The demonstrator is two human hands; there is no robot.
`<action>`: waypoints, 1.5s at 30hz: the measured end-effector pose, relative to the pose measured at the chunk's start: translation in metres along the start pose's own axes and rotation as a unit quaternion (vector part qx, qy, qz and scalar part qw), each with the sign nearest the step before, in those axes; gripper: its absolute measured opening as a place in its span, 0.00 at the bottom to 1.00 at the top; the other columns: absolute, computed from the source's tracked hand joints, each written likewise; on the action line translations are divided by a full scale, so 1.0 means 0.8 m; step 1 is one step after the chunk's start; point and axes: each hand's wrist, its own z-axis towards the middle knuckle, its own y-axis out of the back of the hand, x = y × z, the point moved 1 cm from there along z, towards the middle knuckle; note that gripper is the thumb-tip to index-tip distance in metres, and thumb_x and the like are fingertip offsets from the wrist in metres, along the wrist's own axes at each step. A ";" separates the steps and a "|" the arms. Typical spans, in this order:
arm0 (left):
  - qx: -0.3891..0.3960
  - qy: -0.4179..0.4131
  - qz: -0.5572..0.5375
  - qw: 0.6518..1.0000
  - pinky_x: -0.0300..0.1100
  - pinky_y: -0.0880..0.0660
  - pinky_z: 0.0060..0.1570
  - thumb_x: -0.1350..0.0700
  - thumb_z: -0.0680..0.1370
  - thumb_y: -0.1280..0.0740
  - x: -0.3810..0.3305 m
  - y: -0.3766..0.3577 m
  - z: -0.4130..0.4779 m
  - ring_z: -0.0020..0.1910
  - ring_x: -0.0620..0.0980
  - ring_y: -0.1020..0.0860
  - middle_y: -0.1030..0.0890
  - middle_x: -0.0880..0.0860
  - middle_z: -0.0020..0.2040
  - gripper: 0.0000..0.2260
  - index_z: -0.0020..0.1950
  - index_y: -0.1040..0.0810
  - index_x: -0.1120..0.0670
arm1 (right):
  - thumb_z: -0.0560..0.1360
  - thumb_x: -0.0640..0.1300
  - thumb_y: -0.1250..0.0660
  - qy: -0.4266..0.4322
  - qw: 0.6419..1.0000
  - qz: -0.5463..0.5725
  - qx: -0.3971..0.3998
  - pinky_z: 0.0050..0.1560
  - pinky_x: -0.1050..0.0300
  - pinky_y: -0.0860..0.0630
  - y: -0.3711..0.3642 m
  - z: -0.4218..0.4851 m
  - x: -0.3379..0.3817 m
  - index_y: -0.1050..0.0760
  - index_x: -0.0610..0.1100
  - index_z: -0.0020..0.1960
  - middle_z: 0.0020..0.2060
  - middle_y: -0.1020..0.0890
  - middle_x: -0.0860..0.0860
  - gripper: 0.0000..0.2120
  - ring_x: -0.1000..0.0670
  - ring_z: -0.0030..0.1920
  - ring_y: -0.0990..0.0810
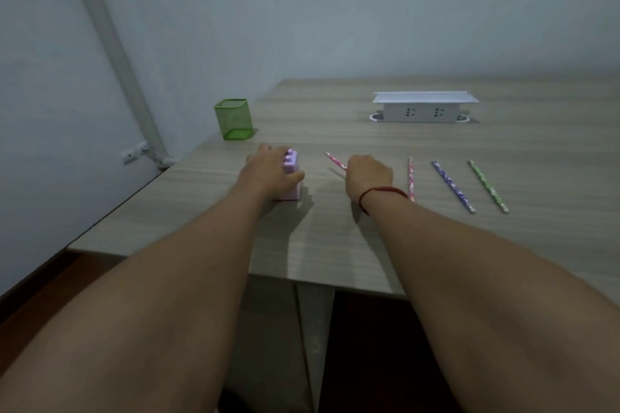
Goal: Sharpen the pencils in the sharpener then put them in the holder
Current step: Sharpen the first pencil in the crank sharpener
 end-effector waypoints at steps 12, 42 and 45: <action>0.021 0.033 -0.030 0.999 0.54 0.33 0.65 0.39 0.78 0.46 -0.015 0.024 -0.081 0.67 0.62 0.33 0.30 0.60 0.65 0.20 0.67 0.30 0.44 | 0.80 0.33 0.44 0.113 0.994 -0.006 0.011 0.63 0.47 0.29 0.046 -0.085 -0.016 0.25 0.43 0.63 0.62 0.22 0.43 0.16 0.42 0.61 0.23; -0.035 -0.001 -0.085 0.996 0.51 0.31 0.61 0.51 0.83 0.52 -0.010 0.013 -0.069 0.60 0.60 0.28 0.25 0.62 0.61 0.18 0.66 0.27 0.50 | 0.82 0.41 0.41 0.165 0.984 0.067 0.029 0.64 0.51 0.31 0.025 -0.057 0.010 0.23 0.48 0.62 0.62 0.21 0.48 0.13 0.45 0.64 0.25; -0.037 -0.008 -0.070 0.997 0.52 0.31 0.62 0.52 0.83 0.51 -0.013 0.012 -0.068 0.59 0.60 0.28 0.24 0.61 0.61 0.17 0.64 0.27 0.51 | 0.80 0.35 0.41 0.175 0.982 0.056 0.040 0.64 0.51 0.30 0.022 -0.056 0.021 0.23 0.48 0.63 0.62 0.22 0.47 0.16 0.45 0.64 0.25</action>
